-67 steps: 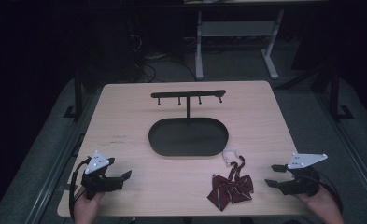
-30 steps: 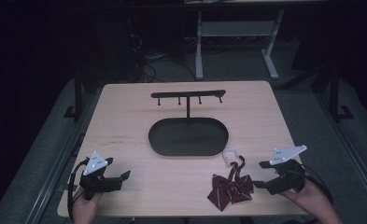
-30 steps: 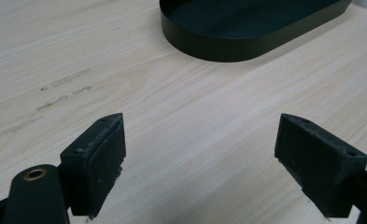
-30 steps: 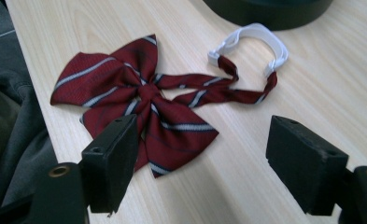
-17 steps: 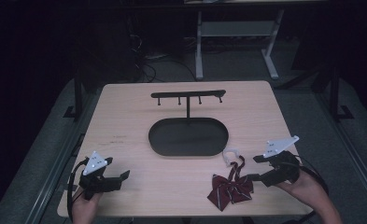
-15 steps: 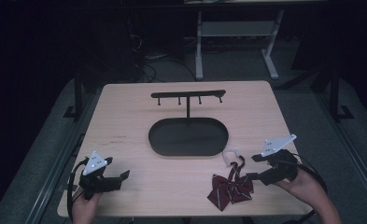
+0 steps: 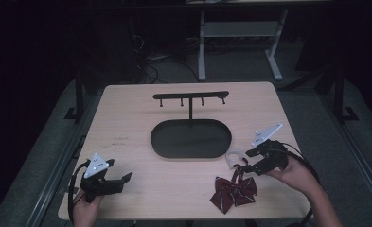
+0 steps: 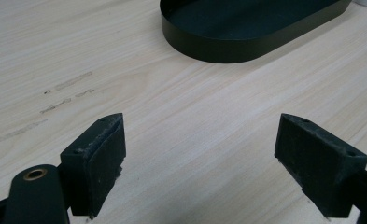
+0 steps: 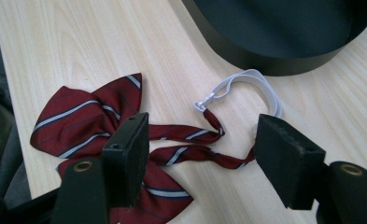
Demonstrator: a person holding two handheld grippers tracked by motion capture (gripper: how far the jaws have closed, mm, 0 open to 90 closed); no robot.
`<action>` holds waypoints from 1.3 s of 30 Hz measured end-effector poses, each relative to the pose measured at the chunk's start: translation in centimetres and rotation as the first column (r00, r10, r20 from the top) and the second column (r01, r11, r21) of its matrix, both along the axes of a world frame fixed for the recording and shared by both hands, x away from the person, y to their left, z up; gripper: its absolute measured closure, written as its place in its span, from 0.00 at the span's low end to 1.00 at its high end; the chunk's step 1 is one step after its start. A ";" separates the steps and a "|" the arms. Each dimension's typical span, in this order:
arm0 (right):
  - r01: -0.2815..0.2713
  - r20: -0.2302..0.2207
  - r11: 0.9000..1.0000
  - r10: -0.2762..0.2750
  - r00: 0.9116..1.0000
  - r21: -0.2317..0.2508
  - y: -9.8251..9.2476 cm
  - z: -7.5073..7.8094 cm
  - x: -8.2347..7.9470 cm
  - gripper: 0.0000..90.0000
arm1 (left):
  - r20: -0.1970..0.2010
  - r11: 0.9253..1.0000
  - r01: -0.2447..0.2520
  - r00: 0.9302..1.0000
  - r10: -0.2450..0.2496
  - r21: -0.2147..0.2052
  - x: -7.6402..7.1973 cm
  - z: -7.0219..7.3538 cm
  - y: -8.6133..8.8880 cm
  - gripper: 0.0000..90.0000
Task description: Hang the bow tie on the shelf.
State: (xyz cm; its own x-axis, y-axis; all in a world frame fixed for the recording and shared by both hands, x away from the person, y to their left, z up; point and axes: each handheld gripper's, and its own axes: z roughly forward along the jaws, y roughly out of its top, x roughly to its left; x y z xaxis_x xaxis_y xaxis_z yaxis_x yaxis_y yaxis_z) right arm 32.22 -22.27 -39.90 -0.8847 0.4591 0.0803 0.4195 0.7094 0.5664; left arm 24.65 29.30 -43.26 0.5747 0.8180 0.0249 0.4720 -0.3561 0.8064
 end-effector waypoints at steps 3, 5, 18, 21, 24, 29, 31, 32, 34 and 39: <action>-0.007 0.003 1.000 0.007 1.000 -0.014 0.1 0.0 0.3 0.40 | -0.001 1.000 0.003 1.000 -0.003 0.003 0.0 0.0 0.0 0.18; -0.005 -0.004 1.000 0.004 1.000 -0.026 0.3 0.1 0.7 0.41 | 0.003 1.000 0.004 1.000 -0.004 0.001 0.0 0.0 -0.1 0.18; -0.017 -0.013 0.995 0.016 1.000 -0.096 1.6 0.3 3.0 0.48 | 0.003 1.000 0.002 1.000 -0.002 0.006 0.0 0.0 -0.1 0.18; -0.015 -0.022 0.995 0.013 1.000 -0.102 1.9 0.3 3.7 0.48 | 0.001 1.000 0.001 1.000 -0.001 0.003 0.0 0.0 0.0 0.18; -0.014 -0.036 0.993 0.010 0.999 -0.115 2.2 0.1 4.1 0.48 | 0.002 1.000 0.003 1.000 -0.003 0.006 0.0 0.1 0.0 0.18; -0.004 -0.037 0.991 -0.001 0.999 -0.132 2.5 -0.5 4.9 0.53 | 0.006 1.000 0.002 1.000 -0.002 0.004 0.0 0.1 -0.1 0.18; 0.000 -0.032 0.990 -0.004 0.999 -0.142 2.6 -0.7 5.1 0.55 | 0.008 1.000 0.004 1.000 -0.004 0.004 0.0 0.0 -0.1 0.18; 0.001 -0.034 0.990 -0.005 0.999 -0.142 2.6 -0.9 5.3 0.56 | 0.005 1.000 0.004 1.000 -0.004 0.006 0.0 0.1 -0.1 0.18; 0.007 -0.042 0.989 -0.013 0.999 -0.147 2.7 -1.2 5.6 0.58 | 0.005 1.000 0.003 1.000 -0.003 0.006 0.0 0.1 -0.1 0.18; 0.009 -0.065 0.986 -0.020 0.998 -0.165 2.9 -2.0 6.4 0.61 | 0.003 1.000 0.004 1.000 -0.004 0.007 0.0 0.1 0.0 0.18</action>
State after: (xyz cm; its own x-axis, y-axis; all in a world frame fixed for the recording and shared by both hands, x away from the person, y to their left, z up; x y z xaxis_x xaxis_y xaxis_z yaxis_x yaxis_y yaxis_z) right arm 38.63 -19.35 -41.89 -0.8732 0.4835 0.0612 0.4632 0.7841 0.4131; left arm 24.61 29.31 -43.16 0.5776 0.8157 0.0322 0.4679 -0.3632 0.8057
